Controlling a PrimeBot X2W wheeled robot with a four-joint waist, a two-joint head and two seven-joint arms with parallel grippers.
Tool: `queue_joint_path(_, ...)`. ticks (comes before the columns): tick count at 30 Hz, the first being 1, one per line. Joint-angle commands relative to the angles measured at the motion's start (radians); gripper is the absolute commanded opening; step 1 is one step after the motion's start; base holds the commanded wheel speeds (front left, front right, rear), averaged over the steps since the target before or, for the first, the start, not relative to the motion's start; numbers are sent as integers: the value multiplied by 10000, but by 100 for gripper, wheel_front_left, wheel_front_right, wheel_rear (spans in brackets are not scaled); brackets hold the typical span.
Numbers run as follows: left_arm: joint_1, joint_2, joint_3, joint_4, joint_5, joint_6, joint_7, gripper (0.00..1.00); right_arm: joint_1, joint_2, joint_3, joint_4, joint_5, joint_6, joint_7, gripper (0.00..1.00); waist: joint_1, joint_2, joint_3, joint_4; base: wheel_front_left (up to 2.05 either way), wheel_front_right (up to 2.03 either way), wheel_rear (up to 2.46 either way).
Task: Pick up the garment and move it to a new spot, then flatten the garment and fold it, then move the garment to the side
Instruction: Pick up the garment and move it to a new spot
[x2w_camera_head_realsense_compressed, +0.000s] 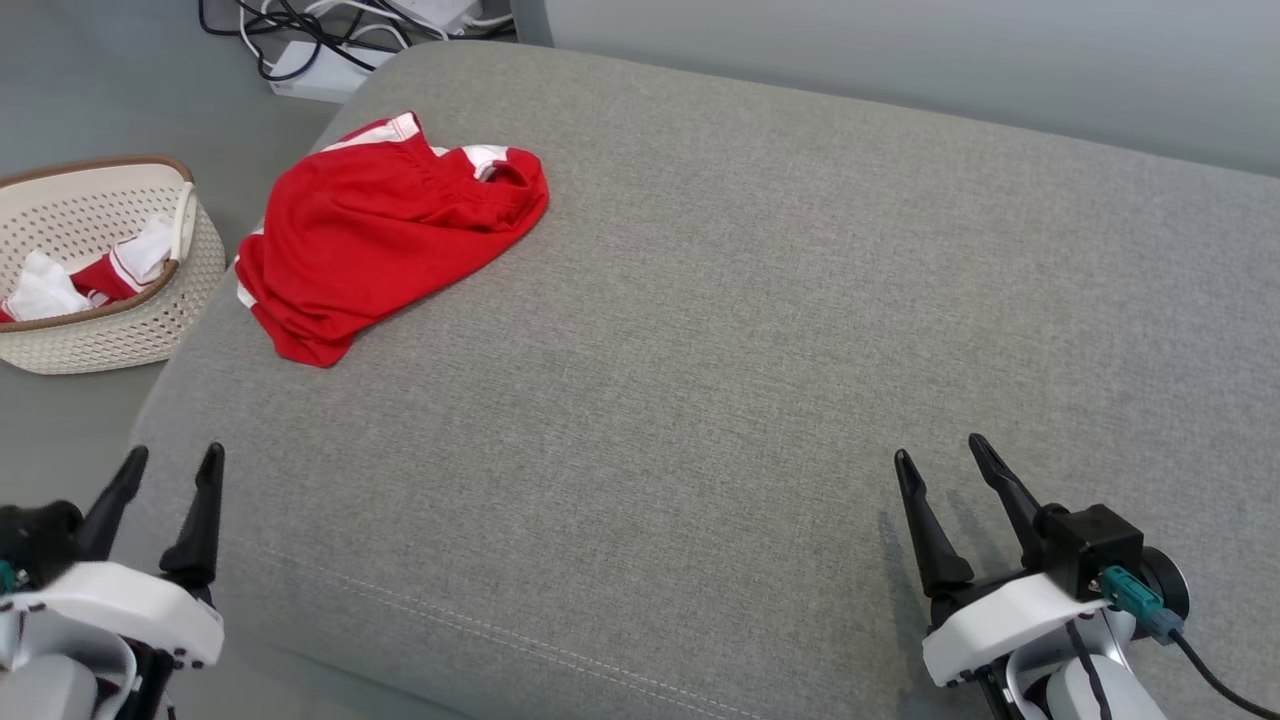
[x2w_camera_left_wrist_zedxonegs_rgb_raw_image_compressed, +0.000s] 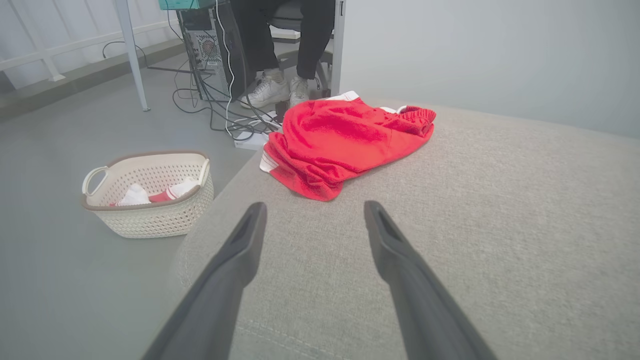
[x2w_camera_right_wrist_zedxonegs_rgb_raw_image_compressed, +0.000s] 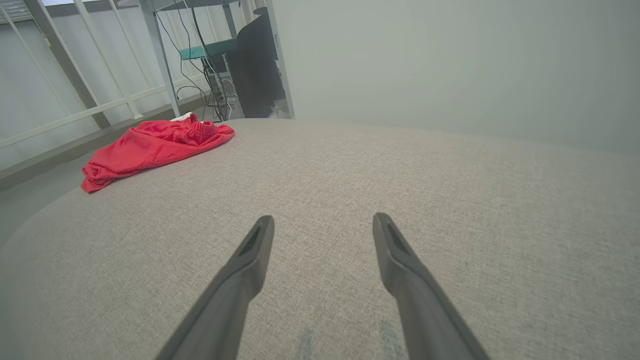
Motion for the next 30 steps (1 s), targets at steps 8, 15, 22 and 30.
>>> queue_joint_path(8, -2677, 2172, -1224, 773, -1487, -38, -59, 100, -674, -47, 529, -581, -244, -2, -135, 100, 0, 0, 822, -749, 0, 0, 0)
queue_joint_path(15, -4124, 3459, -2901, 1368, -2656, -38, -59, 100, -944, -47, 892, -1075, -283, -2, -135, 100, 0, 0, 1439, -1465, 0, 0, 0)
queue_joint_path(22, -5000, 4521, -4413, 1705, -3772, -38, -50, 100, -1048, -47, 1241, -1707, -317, -2, -136, 100, 0, 0, 2136, -2264, 0, 0, 0)
queue_joint_path(30, -6087, 6259, -6061, 1830, -5435, -38, 299, 100, -1036, -47, 1663, -2656, -382, -2, -136, 100, 0, 0, 3103, -3278, 0, 0, 0)
